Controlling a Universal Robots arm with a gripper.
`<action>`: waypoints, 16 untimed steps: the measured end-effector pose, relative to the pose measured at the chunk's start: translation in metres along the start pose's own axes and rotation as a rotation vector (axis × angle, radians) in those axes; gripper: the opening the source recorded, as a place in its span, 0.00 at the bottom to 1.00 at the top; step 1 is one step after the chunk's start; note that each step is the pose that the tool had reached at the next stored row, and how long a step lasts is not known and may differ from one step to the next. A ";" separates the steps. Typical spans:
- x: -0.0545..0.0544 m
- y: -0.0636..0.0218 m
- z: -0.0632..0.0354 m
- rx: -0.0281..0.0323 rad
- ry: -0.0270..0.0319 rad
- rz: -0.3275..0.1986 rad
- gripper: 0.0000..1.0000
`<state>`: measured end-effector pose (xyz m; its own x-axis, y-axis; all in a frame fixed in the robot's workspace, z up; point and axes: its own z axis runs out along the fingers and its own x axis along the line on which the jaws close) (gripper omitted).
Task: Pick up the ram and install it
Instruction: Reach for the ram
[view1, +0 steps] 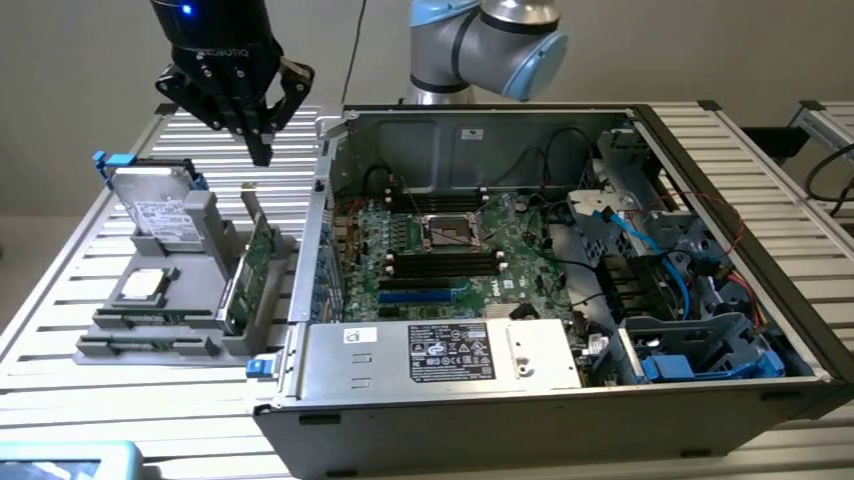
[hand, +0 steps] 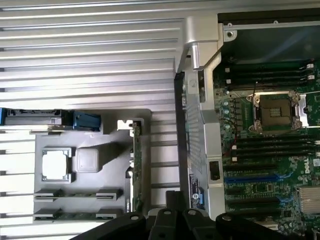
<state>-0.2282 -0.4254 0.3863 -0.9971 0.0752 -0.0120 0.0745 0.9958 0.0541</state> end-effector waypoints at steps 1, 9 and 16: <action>0.003 -0.0018 0.0015 -0.0001 0.0008 0.000 0.11; 0.027 -0.0142 0.0150 0.0007 0.0092 0.000 0.11; 0.045 -0.0196 0.0252 0.0023 0.0302 0.002 0.11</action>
<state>-0.2743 -0.4402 0.3594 -0.9970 0.0753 0.0183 0.0761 0.9958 0.0518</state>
